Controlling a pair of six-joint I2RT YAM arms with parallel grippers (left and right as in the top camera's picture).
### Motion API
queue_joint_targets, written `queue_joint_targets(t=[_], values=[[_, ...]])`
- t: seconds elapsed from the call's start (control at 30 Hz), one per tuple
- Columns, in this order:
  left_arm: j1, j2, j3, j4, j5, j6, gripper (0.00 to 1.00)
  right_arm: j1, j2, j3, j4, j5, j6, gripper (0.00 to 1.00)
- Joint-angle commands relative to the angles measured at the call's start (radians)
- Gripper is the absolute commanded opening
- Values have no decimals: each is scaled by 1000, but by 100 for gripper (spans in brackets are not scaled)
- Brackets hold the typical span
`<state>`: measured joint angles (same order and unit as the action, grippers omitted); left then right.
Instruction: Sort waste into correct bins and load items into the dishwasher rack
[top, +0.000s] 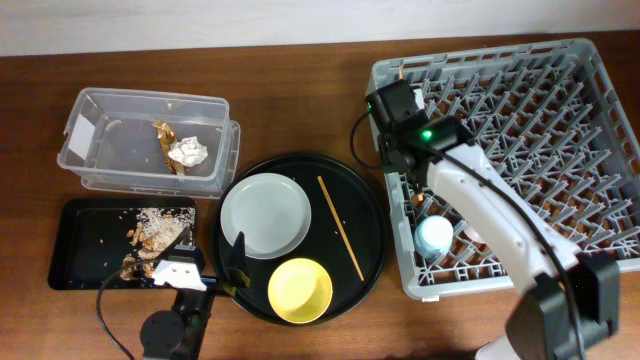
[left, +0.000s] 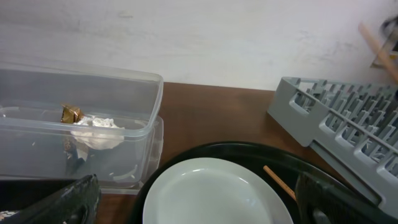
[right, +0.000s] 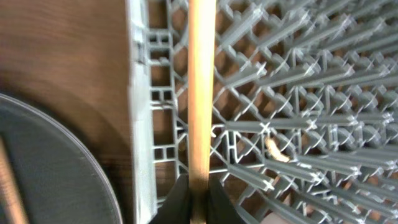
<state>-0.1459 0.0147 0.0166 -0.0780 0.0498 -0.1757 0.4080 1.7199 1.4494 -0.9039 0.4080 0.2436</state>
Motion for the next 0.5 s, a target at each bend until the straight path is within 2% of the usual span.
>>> queue_joint_targets(t=[0.0,0.07,0.13,0.3,0.47], values=[[5,-9,-8,2,10,10,99,-28,22,-5,-2,-89,-5,15],[5,-9,-8,3,10,10,99,-27,0,9,-34,-143,-4,19],[5,-9,-8,2,11,10,99,-28,-47,32,-83,-249,-4,27],[5,-9,-8,2,11,10,99,2,-128,37,-142,-513,-4,39],[5,-9,-8,2,11,10,99,138,-87,-28,-141,-551,-3,55]])
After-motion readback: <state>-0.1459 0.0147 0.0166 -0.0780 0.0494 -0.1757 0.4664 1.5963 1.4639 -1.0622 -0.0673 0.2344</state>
